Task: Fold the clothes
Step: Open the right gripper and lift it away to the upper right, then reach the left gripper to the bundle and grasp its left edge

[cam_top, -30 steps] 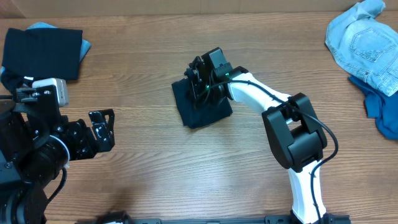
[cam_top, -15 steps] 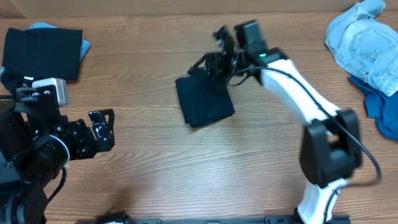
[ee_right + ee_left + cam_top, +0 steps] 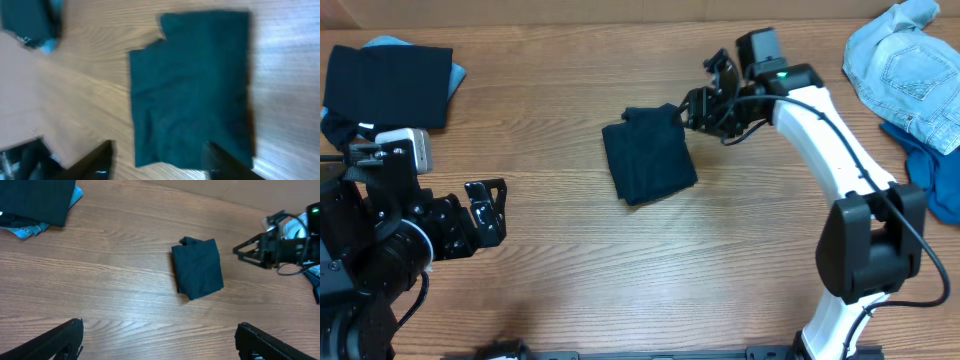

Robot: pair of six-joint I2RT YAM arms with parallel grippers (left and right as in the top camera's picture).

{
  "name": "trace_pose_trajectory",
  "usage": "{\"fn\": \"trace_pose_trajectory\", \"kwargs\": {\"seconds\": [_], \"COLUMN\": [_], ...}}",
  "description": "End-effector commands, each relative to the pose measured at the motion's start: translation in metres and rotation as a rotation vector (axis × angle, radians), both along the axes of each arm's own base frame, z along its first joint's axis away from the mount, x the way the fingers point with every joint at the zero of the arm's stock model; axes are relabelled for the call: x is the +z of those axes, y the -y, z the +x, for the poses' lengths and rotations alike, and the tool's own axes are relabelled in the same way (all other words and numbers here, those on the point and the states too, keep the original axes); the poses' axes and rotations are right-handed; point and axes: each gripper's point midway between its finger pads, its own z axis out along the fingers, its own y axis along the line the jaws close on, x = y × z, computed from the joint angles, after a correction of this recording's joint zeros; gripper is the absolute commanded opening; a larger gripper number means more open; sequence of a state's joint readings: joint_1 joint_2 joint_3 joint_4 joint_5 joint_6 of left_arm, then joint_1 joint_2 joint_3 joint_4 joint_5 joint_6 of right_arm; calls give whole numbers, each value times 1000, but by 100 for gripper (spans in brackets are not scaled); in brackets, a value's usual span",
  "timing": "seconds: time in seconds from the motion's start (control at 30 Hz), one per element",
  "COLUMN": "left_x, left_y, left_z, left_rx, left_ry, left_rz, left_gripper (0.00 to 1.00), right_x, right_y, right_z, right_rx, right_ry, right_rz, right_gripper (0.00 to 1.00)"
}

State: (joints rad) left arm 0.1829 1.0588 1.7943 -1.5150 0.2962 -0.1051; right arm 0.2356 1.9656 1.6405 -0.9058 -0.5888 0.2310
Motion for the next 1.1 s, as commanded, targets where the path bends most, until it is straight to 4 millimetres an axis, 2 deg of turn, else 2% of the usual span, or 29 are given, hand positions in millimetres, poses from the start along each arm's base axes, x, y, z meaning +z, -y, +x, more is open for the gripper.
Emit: {"fn": "trace_pose_trajectory", "kwargs": {"seconds": [0.0, 0.2, 0.37, 0.57, 0.63, 0.67, 0.8, 0.97, 1.07], "left_x": [4, 2, 2, 8, 4, 0, -39, -93, -123], "left_y": [4, 4, 4, 8, 8, 9, 13, 55, 65], "left_z": [-1, -3, -3, 2, 7, 9, 32, 78, 104], "left_rx": [-9, -5, -5, -25, -32, -37, -119, -377, -417], "left_ry": [7, -5, -5, 27, 7, -16, -182, -319, -377], "left_rz": [-20, -18, -18, -33, -43, -50, -80, -324, -447], "left_gripper": [100, 100, 100, 100, 100, 100, 100, 100, 99], "right_x": [-18, -43, -59, -55, -51, -49, -41, -40, -39], "right_y": [18, 30, 32, 51, 57, 59, 68, 84, 96], "right_z": [9, 13, 11, 25, 26, 26, 28, 29, 29], "right_rx": [-4, 15, 54, -47, -62, -65, -79, -104, -119], "right_ry": [77, 46, 13, 2, -13, -21, -30, -42, -49], "right_rz": [-203, -230, -217, -174, -124, -96, -17, -6, 7], "right_gripper": [97, 98, 96, 100, 100, 100, 100, 100, 100]}}
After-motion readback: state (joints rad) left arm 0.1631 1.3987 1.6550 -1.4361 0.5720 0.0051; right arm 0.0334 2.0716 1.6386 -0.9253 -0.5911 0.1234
